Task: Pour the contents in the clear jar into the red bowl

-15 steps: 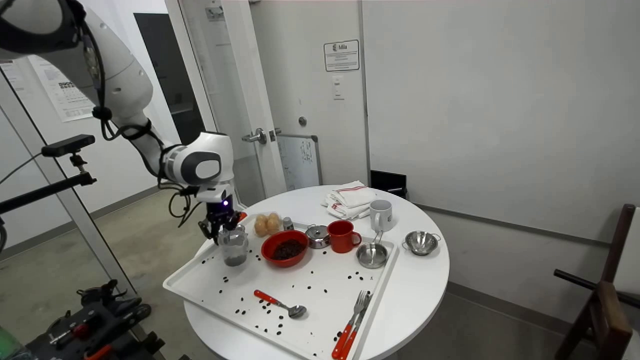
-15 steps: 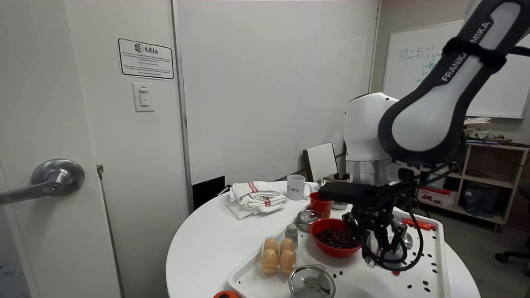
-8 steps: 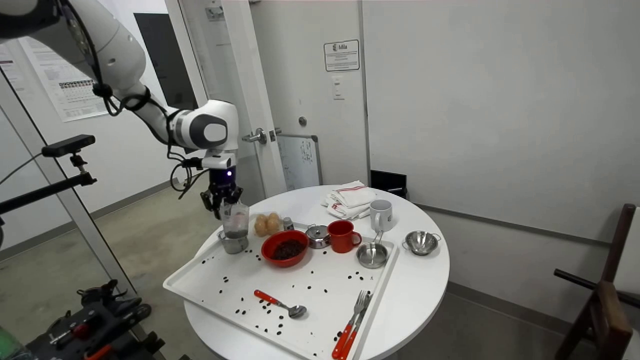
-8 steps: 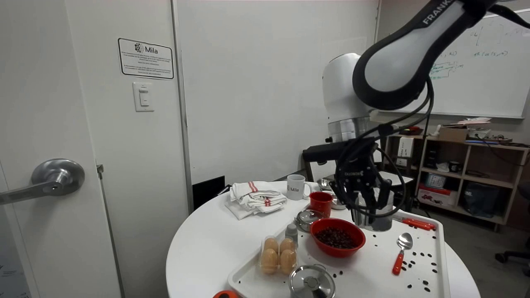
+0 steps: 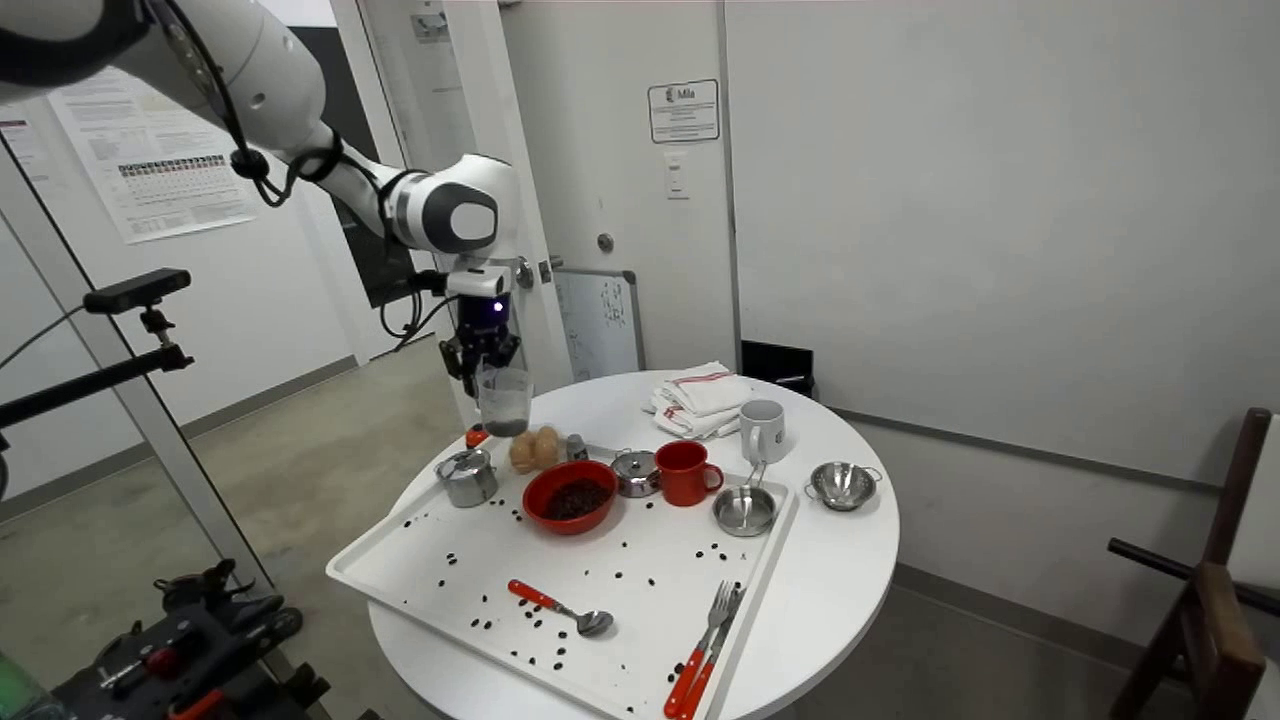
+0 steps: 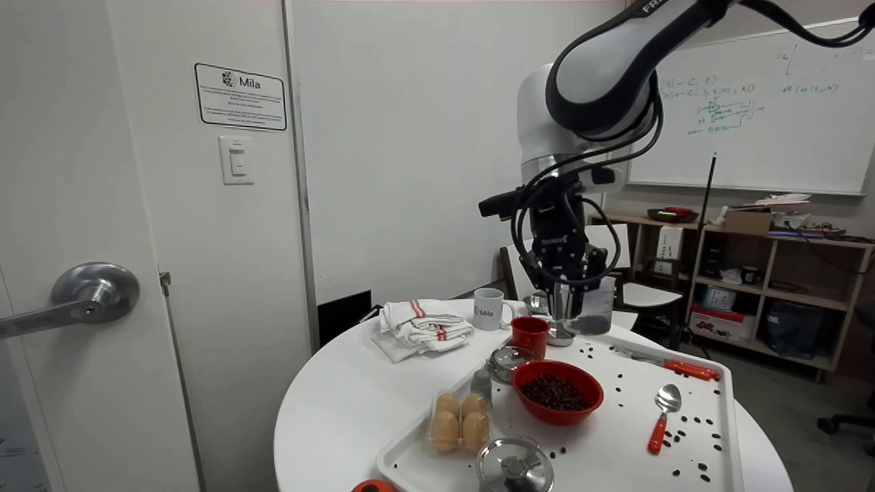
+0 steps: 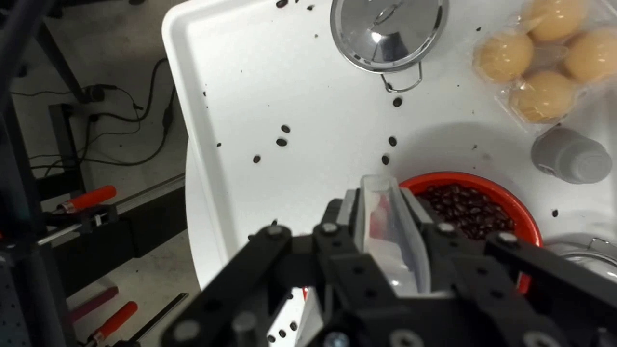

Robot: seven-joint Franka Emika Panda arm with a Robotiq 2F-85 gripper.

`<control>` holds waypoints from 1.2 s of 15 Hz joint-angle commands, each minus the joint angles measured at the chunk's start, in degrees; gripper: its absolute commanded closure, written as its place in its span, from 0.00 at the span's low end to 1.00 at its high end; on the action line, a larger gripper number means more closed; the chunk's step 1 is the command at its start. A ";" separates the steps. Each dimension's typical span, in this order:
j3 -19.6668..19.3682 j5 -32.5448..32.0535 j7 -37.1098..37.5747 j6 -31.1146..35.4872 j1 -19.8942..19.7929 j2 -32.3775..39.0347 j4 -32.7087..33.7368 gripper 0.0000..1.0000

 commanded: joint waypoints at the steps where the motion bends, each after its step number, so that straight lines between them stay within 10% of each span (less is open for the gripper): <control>1: 1.74 6.47 -7.43 0.09 -4.07 3.50 3.02 0.92; 11: 6.43 21.15 -35.55 5.92 -10.56 11.42 4.52 0.92; 18: 7.60 37.40 -52.94 -3.62 -16.00 13.81 4.95 0.92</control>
